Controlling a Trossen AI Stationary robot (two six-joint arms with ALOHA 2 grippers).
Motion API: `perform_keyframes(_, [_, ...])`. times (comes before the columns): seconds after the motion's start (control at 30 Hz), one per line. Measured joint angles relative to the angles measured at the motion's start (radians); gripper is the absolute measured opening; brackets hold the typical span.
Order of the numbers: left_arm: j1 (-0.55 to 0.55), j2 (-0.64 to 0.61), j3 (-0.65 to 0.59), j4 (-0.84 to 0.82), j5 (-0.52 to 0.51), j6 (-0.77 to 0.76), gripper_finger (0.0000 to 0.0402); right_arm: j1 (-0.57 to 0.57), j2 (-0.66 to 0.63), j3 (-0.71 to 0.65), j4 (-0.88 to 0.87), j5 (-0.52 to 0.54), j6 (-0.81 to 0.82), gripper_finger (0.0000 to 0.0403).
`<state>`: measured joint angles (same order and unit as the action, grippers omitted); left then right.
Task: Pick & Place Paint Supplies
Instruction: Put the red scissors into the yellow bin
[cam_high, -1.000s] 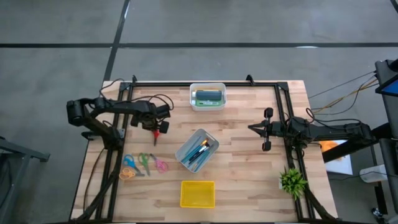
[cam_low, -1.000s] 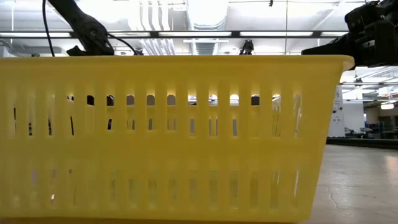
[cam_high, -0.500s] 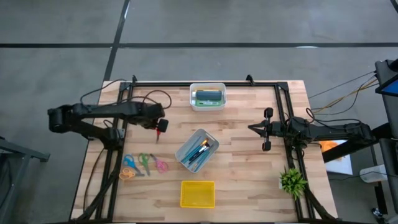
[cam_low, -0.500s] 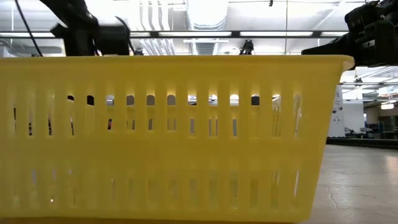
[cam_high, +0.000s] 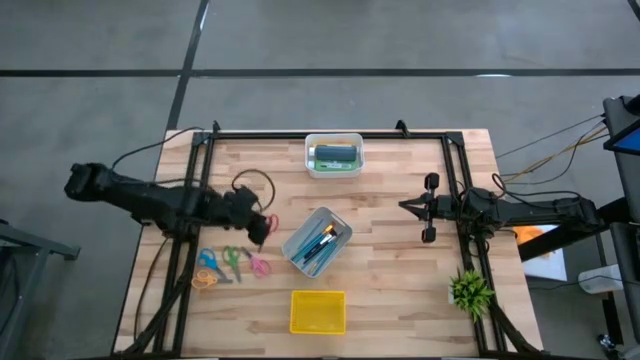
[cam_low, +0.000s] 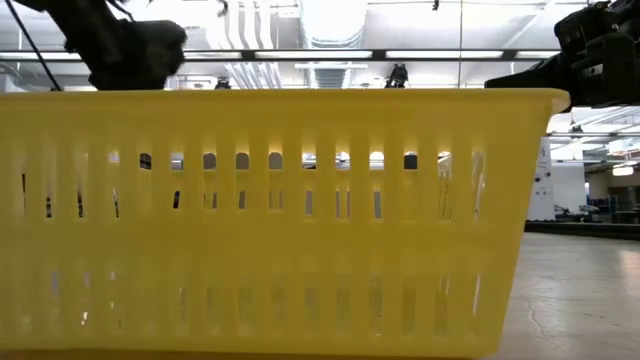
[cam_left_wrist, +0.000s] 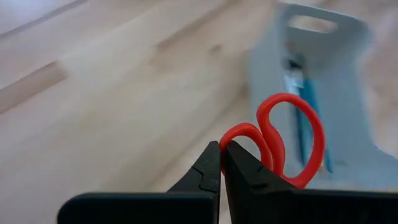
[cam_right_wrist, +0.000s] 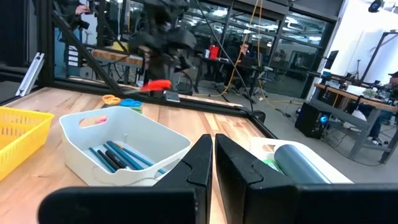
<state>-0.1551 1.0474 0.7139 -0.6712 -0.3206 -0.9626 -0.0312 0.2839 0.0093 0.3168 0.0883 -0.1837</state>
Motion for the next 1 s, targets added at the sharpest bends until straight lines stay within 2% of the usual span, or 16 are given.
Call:
perform_keyframes(0.2, [-0.155, 0.029, 0.004, 0.119, -0.030, 0.088, 0.0005, 0.000, 0.000, 0.000, 0.000, 0.000, 0.000, 0.0015])
perform_keyframes(0.43, [-0.201, 0.121, 0.062, 0.135, -0.025, 0.151, 0.0005, 0.000, 0.000, 0.000, 0.000, 0.000, 0.000, 0.0015])
perform_keyframes(0.77, [-0.306, 0.351, 0.274, 0.140, -0.008, 0.329, 0.0005, 0.000, 0.000, 0.000, 0.000, 0.000, 0.000, 0.0015])
perform_keyframes(1.0, [-0.368, 0.498, 0.426, 0.092, 0.013, 0.361, 0.0005, 0.000, 0.000, 0.000, 0.000, 0.000, 0.000, 0.0015])
